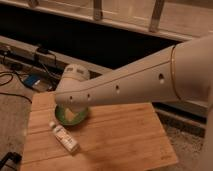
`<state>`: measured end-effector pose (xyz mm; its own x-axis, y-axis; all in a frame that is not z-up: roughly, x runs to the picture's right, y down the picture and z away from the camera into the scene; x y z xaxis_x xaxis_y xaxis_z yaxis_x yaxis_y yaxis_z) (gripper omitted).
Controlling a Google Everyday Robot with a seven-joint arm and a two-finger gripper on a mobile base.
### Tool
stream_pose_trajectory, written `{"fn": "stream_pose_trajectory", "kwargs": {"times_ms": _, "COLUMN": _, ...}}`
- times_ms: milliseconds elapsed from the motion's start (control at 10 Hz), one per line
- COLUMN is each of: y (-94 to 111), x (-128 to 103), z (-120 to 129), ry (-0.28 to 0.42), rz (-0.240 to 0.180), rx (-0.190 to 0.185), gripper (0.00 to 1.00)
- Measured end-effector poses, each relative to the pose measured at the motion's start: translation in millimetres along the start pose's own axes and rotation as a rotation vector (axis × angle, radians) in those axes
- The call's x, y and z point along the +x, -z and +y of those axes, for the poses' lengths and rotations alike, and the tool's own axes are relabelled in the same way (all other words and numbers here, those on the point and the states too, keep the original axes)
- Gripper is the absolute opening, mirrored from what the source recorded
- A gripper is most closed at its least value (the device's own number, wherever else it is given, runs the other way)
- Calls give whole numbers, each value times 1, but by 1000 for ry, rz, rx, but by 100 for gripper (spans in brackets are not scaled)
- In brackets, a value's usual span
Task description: Place the bottle in the ceramic bowl
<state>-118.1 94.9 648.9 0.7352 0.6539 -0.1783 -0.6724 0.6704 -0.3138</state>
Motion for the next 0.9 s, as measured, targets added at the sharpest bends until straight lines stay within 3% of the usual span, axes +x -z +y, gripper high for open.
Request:
{"fn": "stream_pose_trajectory", "kwargs": {"times_ms": 500, "y": -28, "x": 0, "z": 102, "ry": 116, "rz": 23, "rx": -135, "gripper": 80}}
{"fn": "stream_pose_trajectory", "kwargs": {"times_ms": 900, "y": -29, "x": 1, "z": 105, "ry": 127, "rz": 27, "rx": -139, "gripper": 80}}
